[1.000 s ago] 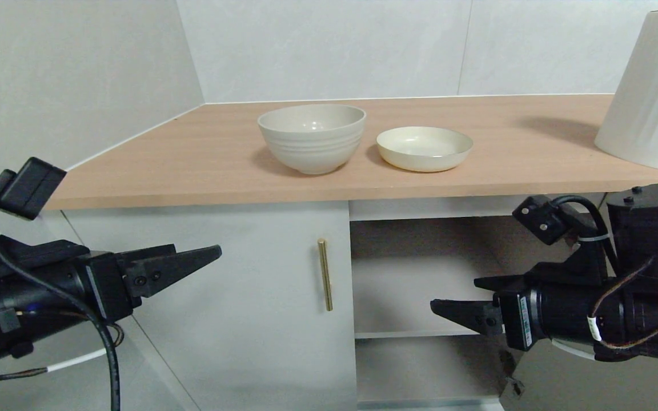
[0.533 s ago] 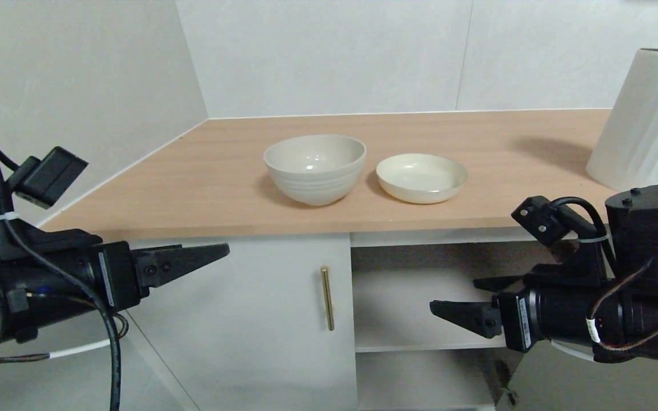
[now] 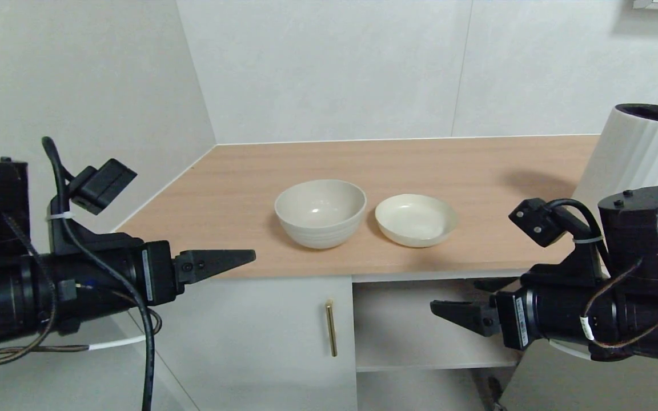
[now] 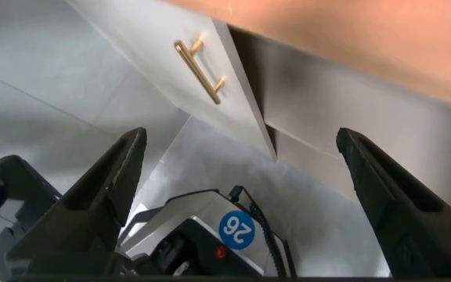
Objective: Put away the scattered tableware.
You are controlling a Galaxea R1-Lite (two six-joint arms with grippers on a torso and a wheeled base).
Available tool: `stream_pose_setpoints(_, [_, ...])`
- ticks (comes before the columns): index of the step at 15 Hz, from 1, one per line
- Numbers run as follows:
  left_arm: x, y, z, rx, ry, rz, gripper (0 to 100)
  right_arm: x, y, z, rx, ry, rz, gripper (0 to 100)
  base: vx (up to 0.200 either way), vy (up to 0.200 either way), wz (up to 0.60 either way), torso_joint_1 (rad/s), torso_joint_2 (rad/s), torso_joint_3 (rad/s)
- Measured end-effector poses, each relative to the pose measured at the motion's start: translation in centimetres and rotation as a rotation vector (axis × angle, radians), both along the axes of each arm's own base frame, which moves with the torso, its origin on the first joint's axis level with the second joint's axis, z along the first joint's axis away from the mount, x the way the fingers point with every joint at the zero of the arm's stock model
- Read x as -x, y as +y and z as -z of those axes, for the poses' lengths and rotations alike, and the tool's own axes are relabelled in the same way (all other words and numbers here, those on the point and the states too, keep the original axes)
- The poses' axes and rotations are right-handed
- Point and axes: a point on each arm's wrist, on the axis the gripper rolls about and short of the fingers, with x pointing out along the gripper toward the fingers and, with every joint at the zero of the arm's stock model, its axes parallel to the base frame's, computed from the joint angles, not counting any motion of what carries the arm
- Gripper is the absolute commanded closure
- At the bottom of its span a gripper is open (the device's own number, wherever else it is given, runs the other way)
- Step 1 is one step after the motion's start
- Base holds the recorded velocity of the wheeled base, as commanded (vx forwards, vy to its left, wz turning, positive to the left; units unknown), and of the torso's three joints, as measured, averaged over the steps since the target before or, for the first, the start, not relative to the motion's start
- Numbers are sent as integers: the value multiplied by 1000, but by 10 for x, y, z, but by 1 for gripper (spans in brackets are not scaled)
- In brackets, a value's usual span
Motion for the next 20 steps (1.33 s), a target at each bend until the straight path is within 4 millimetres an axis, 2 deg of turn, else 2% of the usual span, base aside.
stream_pose_setpoints(6, [-30, -10, 4, 176, 182, -97, 0, -7, -1, 4, 9, 12, 20, 0, 0, 0, 0, 198, -472, -271])
stream_pose_setpoints(9, [-48, -16, 8, 254, 226, -152, 0, -11, 0, 6, 8, 11, 30, 0, 0, 0, 0, 67, -136, -79])
stream_pose_setpoints(12, [-63, -19, 16, 257, 218, -211, 0, -18, 3, 7, -4, 1, 45, 0, 0, 0, 0, 0, 0, 0])
stream_pose_setpoints(17, [-79, -37, 32, 231, 229, -266, 0, -47, 10, -8, -54, 156, 285, 0, 0, 0, 0, 0, 0, 0])
stream_pose_setpoints(20, [-85, -48, 43, 212, 251, -263, 0, -75, 14, -3, -37, 182, 422, 0, 0, 0, 0, 0, 0, 0])
